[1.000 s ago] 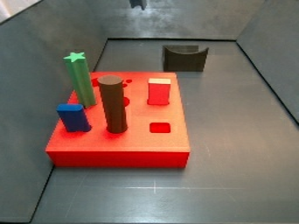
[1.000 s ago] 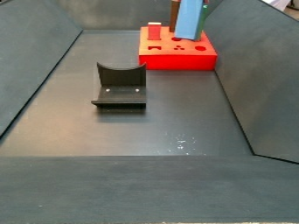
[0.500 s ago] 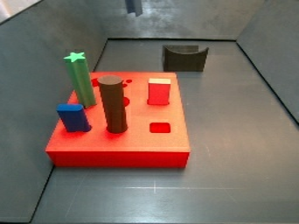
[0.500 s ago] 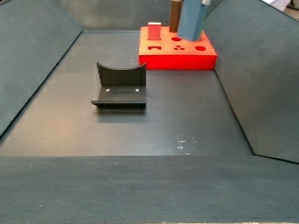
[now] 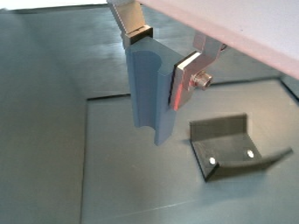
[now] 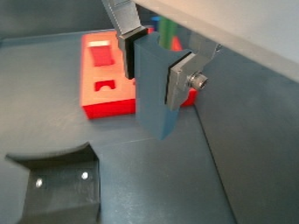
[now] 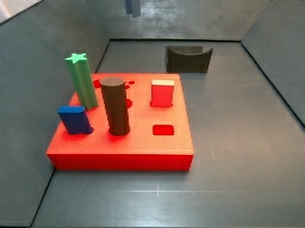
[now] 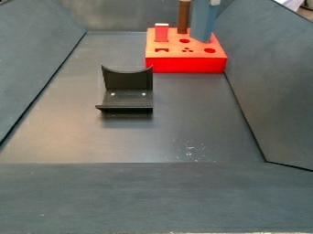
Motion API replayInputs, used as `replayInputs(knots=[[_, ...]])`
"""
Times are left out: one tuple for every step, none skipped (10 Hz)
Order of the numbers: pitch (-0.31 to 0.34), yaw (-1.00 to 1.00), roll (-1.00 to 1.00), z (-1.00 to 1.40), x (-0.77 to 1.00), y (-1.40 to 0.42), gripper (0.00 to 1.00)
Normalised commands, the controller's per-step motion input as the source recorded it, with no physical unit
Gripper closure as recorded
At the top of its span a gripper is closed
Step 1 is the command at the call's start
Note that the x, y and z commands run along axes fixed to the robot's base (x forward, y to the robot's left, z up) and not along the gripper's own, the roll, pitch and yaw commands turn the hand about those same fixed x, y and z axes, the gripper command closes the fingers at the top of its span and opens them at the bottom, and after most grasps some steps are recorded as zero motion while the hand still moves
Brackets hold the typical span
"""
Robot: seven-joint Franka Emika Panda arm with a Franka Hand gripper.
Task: Pick up the arch object. Move up. Place the arch object on the fixture. Regrasp the arch object. Rotate the arch object. Move to above the board. Insert the arch object.
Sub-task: Rotate the arch object.
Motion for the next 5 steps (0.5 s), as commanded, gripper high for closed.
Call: replayInputs(knots=[[0.019,-1.0,-0.02,0.0,0.0,0.01,1.0],[0.02,-1.0,-0.03,0.0,0.0,0.01,1.0],[0.021,-1.0,-0.03,0.0,0.0,0.01,1.0],[0.022,-1.0,-0.03,0.0,0.0,0.01,1.0],[0.023,-1.0,-0.03,0.0,0.0,0.01,1.0]])
